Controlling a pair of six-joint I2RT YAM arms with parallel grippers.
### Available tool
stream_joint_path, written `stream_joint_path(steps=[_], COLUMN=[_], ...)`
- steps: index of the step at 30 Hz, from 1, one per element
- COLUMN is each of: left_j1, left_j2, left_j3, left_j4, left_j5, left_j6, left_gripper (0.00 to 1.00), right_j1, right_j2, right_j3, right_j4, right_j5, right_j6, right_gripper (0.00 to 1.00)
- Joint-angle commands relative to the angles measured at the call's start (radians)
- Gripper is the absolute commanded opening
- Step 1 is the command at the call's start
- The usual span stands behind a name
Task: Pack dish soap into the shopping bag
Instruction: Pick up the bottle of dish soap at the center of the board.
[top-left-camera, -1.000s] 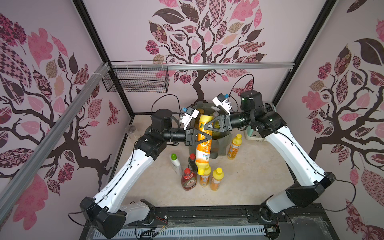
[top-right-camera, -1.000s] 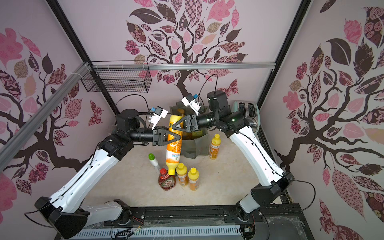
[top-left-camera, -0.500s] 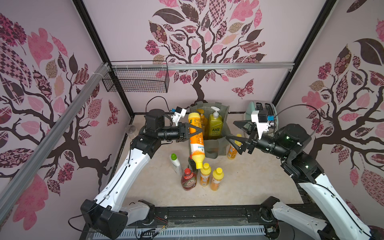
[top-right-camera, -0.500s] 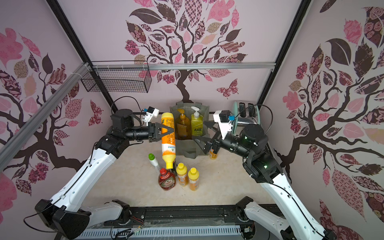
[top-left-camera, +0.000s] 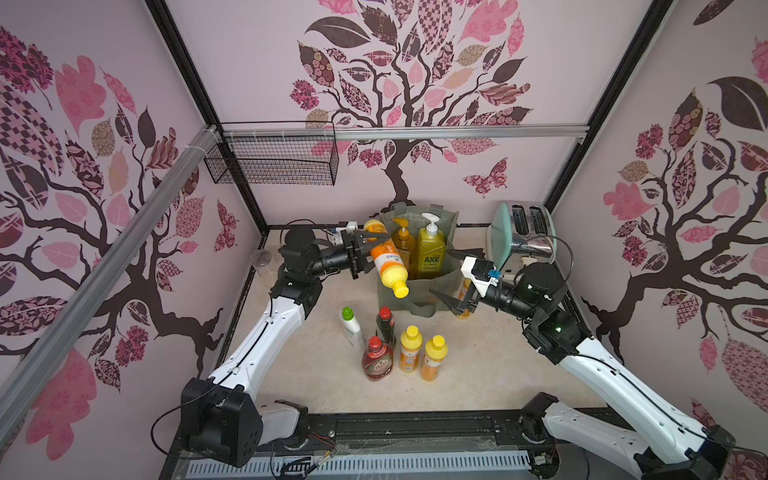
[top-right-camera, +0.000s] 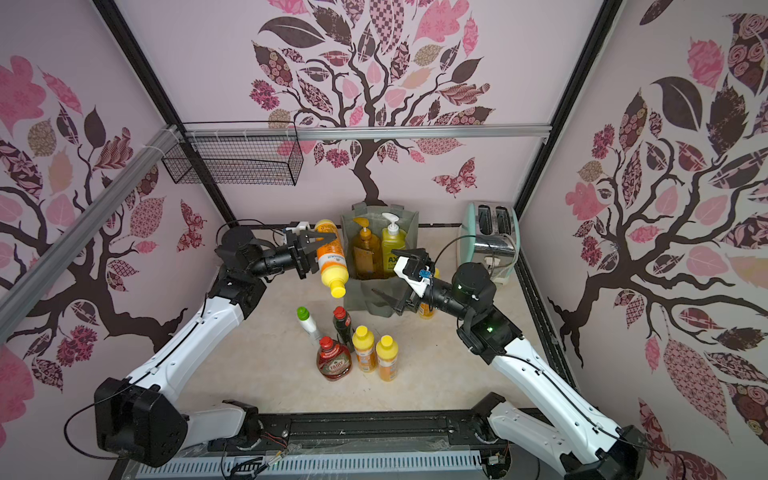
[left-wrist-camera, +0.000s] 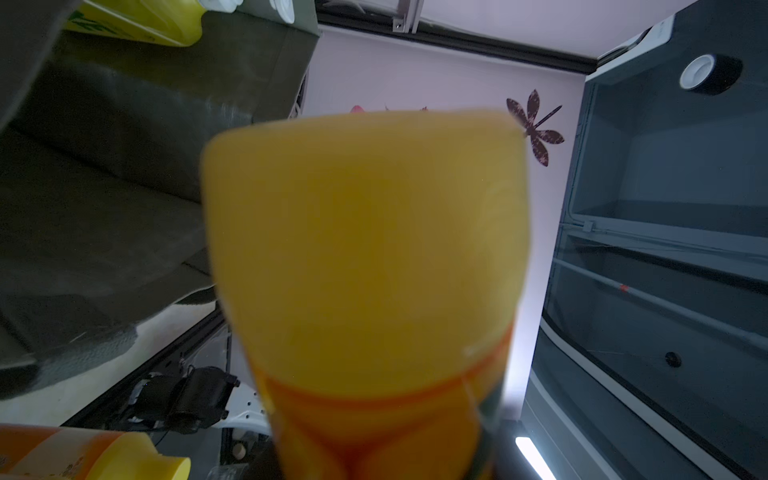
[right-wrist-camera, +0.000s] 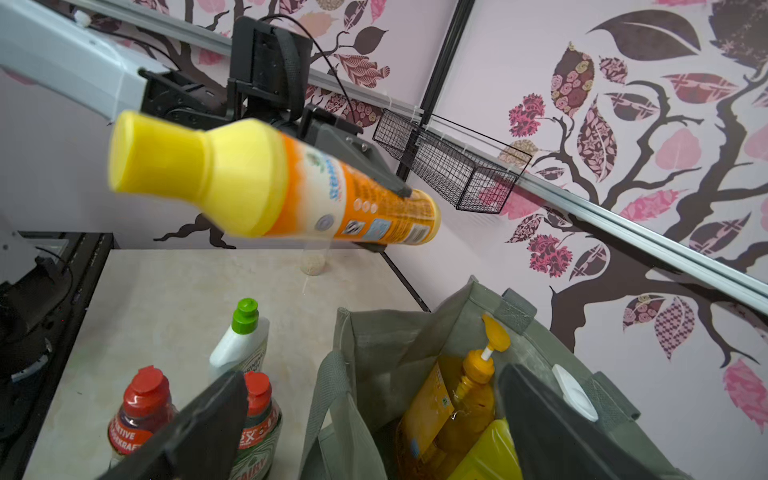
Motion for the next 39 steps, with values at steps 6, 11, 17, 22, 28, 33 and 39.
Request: stream_joint_path(steps=[6,11,17,22,28,33,39], left_j1=[-0.004,-0.003,-0.003,-0.007,-0.084,-0.157,-0.169], left_j2=[-0.072,-0.118,-0.16,-0.157,-0.112,-0.079,-0.098], left_j3=[0.071,0.068,0.069,0.081,0.122,0.176,0.159], left_j4=[0.22,0.185,0.164,0.19,0.244,0.251,0.277], left_j5=[-0.213,-0.292,-0.383,-0.432,-0.473,-0.484,-0.503], left_j6=[-0.245,-0.272,-0.307,-0.333,-0.34,-0.32,-0.329], left_gripper=[0.0,0.0,0.0,0.0,0.0,0.0,0.0], right_j1=[0.045,0.087,0.139,0.18,0.211,0.233,0.235], right_j2=[0.028,0.118,0.252,0.353,0.476,0.56,0.618], right_j3=[0.01,0.092,0.209,0.3,0.395,0.438,0.481], right_j4=[0.292,0.424,0.614,0.738,0.875,0.959,1.021], right_j5=[-0.134,-0.182,-0.23,-0.245,-0.257,-0.252,-0.228], right_j6=[-0.087,-0.052,0.026,0.083,0.177,0.221,0.273], right_gripper=[1.0,1.0,0.98,0.98,0.99,1.0,0.95])
